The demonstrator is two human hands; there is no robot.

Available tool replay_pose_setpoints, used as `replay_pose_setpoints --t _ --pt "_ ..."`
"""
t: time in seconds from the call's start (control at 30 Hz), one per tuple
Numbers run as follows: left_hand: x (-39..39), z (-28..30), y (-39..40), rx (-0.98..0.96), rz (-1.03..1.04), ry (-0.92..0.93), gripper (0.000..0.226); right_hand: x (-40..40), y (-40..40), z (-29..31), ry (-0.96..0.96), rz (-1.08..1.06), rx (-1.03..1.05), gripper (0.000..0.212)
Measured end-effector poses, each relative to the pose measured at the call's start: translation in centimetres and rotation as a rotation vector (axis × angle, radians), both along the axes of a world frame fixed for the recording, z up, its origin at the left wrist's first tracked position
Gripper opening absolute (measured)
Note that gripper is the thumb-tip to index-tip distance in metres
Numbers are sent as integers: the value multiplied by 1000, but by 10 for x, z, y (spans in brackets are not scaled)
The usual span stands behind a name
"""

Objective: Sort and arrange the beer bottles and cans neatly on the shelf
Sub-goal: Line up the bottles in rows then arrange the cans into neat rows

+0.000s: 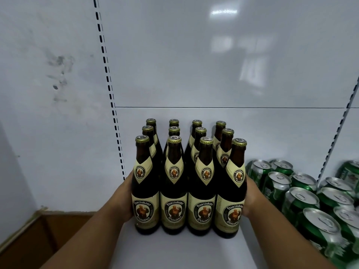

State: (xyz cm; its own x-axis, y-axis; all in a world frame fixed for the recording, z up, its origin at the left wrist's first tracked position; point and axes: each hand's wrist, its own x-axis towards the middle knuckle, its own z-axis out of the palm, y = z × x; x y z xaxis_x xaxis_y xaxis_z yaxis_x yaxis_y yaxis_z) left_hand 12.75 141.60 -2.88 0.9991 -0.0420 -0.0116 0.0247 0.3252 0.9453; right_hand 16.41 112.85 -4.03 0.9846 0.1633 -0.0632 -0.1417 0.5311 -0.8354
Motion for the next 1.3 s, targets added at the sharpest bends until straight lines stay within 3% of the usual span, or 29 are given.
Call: replay_pose_setpoints --t 0.17,0.23,0.3,0.4,0.47,0.6,0.8,1.03,1.3 --pt "-8 -1 0 -30 69 -14 45 -11 0 4 -8 -52 20 57" --pt "-15 -3 -2 11 238 -18 40 -20 -2 0 -10 -166 -17 59" --pt "-24 -10 -2 66 409 -18 36 -38 0 -7 -106 -296 -180 54" --pt "-47 -26 -5 232 455 -126 31 -76 14 -14 -277 -527 -453 13" --pt "-62 -35 -10 396 431 -196 22 -87 21 -26 -384 -581 -610 20" --pt "-70 -46 -14 614 388 -202 48 -88 20 -36 -436 -610 -708 39" --pt "-74 -46 -16 696 412 -229 41 -88 13 -37 -465 -570 -710 42" --pt "-73 -52 -16 701 438 -162 44 -82 7 -37 -400 -524 -714 39" --pt "-80 -51 -23 627 432 -200 45 -79 3 -36 -461 -540 -788 47"
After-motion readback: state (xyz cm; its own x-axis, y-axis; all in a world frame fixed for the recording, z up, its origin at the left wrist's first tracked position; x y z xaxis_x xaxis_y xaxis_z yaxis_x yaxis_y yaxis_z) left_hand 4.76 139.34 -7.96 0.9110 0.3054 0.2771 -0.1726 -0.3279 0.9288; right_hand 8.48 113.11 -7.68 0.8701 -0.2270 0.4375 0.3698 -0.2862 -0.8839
